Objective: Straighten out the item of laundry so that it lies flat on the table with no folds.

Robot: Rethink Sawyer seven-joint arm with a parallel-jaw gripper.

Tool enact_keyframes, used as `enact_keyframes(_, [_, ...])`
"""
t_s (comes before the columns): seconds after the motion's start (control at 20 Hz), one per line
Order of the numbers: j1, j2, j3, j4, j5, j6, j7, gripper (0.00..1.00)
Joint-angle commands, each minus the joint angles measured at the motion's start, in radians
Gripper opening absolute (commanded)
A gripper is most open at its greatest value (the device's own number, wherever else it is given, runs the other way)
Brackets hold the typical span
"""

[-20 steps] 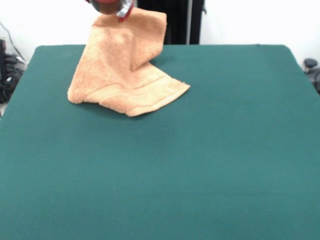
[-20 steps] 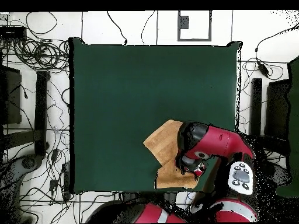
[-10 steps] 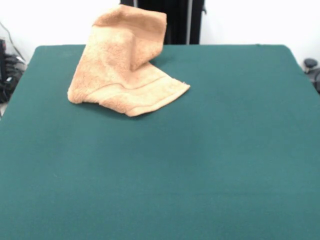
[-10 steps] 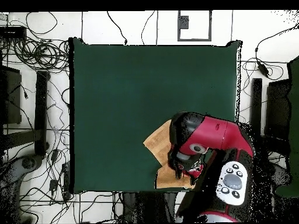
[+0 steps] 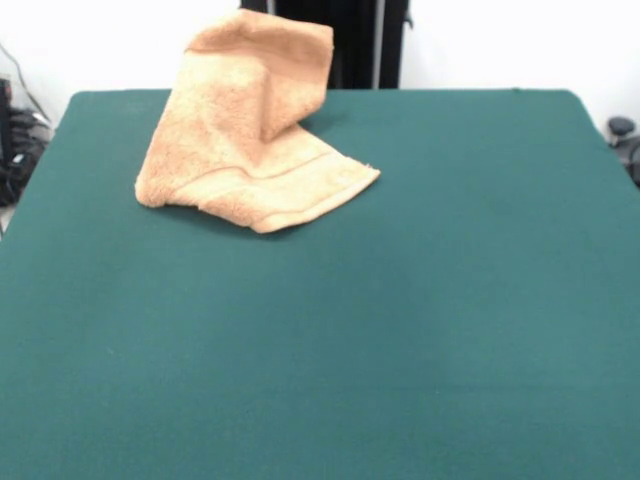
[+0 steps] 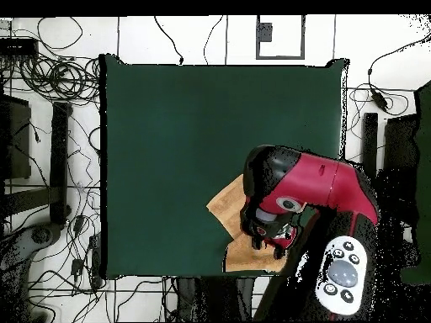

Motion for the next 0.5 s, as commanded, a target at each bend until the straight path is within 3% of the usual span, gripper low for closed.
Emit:
enact_keyframes(0.05, [-0.016, 0.119, 0.121, 0.081, 0.13, -0.475, 0.322, 1.0])
enact_keyframes(0.3, [-0.004, 0.159, 0.131, 0.127, 0.205, -0.809, 0.405, 1.0])
enact_keyframes(0.5, [-0.015, 0.195, 0.154, 0.128, 0.244, -0.893, 0.364, 1.0])
